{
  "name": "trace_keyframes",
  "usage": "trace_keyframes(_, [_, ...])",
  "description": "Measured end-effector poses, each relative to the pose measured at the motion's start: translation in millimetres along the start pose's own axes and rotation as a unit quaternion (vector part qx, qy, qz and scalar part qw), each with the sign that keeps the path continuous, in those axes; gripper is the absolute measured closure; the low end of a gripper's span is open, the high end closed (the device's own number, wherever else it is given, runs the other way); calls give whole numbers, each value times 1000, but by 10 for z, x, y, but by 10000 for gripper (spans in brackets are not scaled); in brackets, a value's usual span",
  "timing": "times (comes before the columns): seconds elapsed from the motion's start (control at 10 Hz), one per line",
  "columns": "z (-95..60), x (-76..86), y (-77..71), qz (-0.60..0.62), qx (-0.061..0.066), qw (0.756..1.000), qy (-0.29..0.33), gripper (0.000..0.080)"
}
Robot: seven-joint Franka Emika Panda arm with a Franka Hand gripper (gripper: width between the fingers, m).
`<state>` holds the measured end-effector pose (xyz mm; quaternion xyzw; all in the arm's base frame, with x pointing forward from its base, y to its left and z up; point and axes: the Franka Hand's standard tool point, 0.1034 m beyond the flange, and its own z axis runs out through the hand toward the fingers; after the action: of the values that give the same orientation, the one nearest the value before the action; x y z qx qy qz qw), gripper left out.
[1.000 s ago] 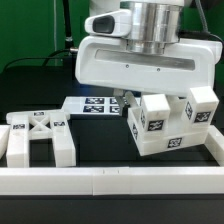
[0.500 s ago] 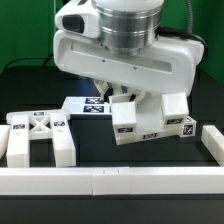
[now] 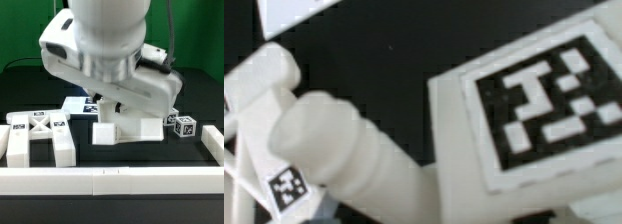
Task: Assemble chair
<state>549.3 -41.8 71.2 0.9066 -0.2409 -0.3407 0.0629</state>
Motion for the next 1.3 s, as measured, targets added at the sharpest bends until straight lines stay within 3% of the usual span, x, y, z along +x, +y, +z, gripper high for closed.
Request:
trace_keyframes(0.4, [64, 14, -89, -3, -3, 1000, 4, 495])
trace_keyframes(0.5, [85, 14, -132, 1, -2, 1000, 7, 412])
trace_keyframes(0.6, [90, 8, -157, 0, -2, 1000, 7, 412])
trace_keyframes(0.7, [93, 2, -173, -1, -2, 1000, 7, 223])
trace_keyframes(0.8, [86, 3, -177, -1, -2, 1000, 8, 173])
trace_keyframes(1.3, [-20, 61, -139, 6, 6, 1000, 17, 151])
